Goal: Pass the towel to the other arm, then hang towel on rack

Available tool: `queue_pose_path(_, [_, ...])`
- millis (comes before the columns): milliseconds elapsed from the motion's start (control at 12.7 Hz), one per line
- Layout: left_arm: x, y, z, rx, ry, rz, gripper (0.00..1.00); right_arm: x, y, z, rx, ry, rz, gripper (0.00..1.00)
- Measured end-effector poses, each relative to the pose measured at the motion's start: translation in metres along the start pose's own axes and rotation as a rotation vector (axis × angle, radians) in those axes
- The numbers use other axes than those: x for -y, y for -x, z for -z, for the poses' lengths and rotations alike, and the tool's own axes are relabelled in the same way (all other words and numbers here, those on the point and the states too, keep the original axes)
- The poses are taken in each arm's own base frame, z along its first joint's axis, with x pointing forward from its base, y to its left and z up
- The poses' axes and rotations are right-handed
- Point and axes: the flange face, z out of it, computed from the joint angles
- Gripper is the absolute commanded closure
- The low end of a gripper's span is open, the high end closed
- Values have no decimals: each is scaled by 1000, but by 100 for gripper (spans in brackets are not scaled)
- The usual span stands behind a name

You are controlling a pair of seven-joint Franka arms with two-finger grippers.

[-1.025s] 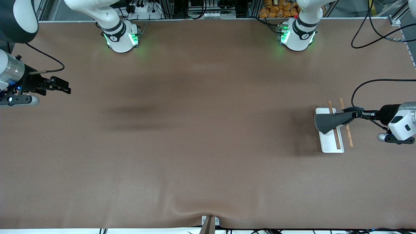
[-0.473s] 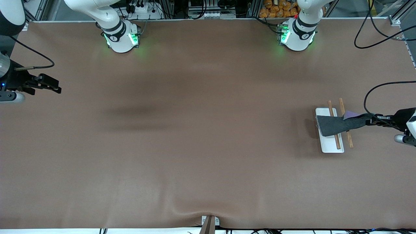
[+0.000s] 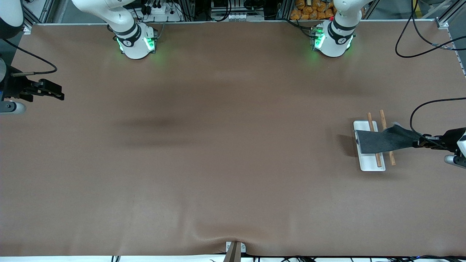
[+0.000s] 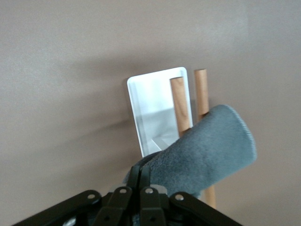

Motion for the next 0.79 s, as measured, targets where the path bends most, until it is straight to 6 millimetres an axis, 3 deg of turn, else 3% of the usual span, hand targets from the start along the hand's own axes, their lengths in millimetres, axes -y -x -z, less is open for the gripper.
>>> queue_pose_path(236, [22, 10, -6, -10, 12, 31, 0, -14, 1, 2, -5, -4, -1, 0])
queue_pose_path(473, [30, 13, 10, -43, 6, 55, 0, -22, 2, 12, -27, -3, -14, 0])
queue_pose_path(631, [7, 3, 32, -69, -3, 90, 0, -32, 4, 15, -31, -4, -31, 0])
queue_pose_path(788, [-36, -6, 58, -73, -2, 130, 0, -31, 5, 15, -28, -5, -30, 0])
